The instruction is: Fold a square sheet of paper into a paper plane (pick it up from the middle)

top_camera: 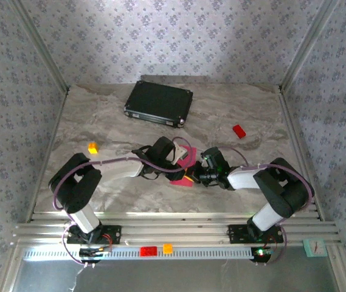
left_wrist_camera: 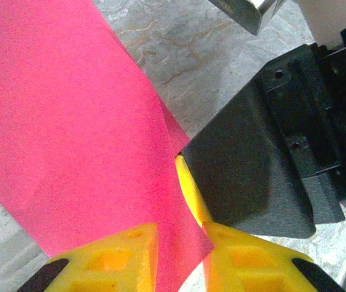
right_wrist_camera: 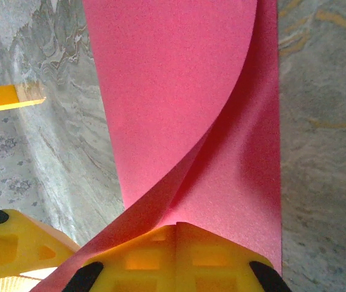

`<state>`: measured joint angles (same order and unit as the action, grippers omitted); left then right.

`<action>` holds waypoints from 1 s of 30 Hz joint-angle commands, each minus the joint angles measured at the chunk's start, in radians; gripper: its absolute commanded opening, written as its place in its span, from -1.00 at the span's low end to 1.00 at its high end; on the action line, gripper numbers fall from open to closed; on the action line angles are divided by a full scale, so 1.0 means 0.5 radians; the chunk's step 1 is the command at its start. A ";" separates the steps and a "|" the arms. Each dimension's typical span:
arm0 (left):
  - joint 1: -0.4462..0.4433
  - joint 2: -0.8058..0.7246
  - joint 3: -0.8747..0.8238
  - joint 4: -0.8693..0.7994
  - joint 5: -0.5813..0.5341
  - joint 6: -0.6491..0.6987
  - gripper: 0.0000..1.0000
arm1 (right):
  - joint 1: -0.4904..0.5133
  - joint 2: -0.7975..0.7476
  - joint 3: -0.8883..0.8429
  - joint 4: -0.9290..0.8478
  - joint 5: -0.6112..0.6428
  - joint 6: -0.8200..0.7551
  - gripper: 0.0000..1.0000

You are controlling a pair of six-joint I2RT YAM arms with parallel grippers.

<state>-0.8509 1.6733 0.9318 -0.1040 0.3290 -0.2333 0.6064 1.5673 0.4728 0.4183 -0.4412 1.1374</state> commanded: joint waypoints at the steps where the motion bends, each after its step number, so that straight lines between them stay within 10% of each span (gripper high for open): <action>1: 0.007 -0.048 -0.001 0.027 0.026 0.015 -0.48 | -0.013 0.010 -0.013 -0.030 -0.013 -0.001 -0.90; 30: 0.002 -0.061 -0.009 0.031 0.027 0.040 -0.63 | -0.006 0.033 -0.001 -0.022 -0.022 0.000 -0.90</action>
<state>-0.8509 1.6733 0.9318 -0.1009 0.3290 -0.2291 0.6064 1.5738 0.4728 0.4179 -0.4446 1.1374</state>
